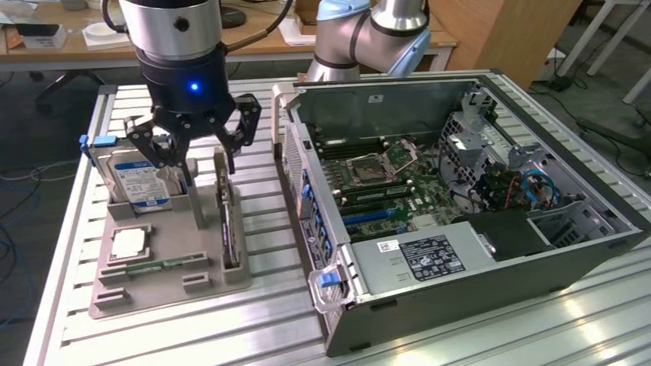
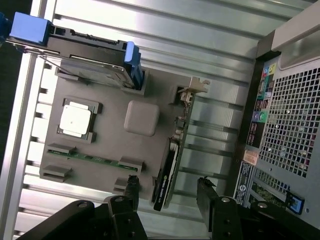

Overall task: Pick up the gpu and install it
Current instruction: 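Pick up the gpu and move the gpu toward the slot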

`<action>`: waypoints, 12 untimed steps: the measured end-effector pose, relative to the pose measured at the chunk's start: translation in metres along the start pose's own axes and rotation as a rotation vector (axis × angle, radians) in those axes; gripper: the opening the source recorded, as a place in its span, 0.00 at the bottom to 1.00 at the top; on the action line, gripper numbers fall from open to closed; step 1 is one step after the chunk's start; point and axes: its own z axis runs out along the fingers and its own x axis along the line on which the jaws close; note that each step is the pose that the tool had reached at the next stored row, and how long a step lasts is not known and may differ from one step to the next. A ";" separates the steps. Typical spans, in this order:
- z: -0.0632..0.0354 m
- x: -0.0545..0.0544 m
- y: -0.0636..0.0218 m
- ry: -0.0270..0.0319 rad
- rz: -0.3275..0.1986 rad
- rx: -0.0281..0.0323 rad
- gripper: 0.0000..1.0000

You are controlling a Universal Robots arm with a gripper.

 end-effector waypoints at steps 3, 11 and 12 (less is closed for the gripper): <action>0.0009 0.000 -0.0002 0.0000 0.000 0.0000 0.59; 0.0031 0.000 -0.0007 0.0000 0.000 0.0000 0.59; 0.0033 0.000 -0.0007 0.0000 0.000 0.0000 0.59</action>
